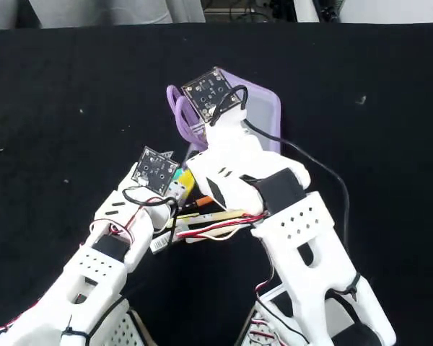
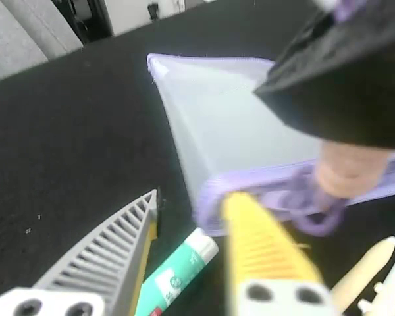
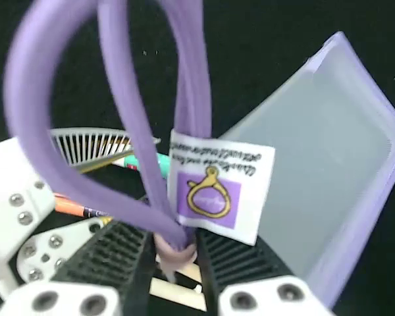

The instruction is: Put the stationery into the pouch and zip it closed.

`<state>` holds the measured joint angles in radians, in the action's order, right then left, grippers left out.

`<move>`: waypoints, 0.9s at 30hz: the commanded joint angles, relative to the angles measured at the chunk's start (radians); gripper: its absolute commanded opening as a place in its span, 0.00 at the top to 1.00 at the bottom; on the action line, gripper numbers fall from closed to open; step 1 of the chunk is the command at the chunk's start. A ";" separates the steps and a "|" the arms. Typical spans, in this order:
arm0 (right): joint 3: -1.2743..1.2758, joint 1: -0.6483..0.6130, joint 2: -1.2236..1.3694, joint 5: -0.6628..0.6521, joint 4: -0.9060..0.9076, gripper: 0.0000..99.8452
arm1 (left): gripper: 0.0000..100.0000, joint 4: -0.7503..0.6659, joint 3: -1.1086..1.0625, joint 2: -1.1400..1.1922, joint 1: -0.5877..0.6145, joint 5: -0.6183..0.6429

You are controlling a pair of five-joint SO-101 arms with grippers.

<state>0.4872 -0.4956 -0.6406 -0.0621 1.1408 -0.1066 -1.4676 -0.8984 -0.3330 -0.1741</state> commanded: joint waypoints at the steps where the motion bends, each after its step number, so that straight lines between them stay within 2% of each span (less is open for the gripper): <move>1: -0.071 -0.002 -0.038 0.003 0.014 0.99 | 0.98 -0.038 0.031 0.003 -0.039 0.006; 6: -0.074 0.086 -0.038 0.002 0.009 0.99 | 0.97 -0.035 0.030 0.005 -0.036 0.009; 11: -0.105 0.155 -0.038 0.002 0.031 0.99 | 0.97 -0.040 0.021 0.005 0.016 0.011; 27: -0.159 0.298 -0.038 -0.034 0.074 0.99 | 0.97 -0.037 0.016 -0.006 0.148 0.012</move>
<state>0.3966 -0.2440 -0.6406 -0.0882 1.2175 -0.1343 -1.4661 -0.8984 -0.2225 -0.1726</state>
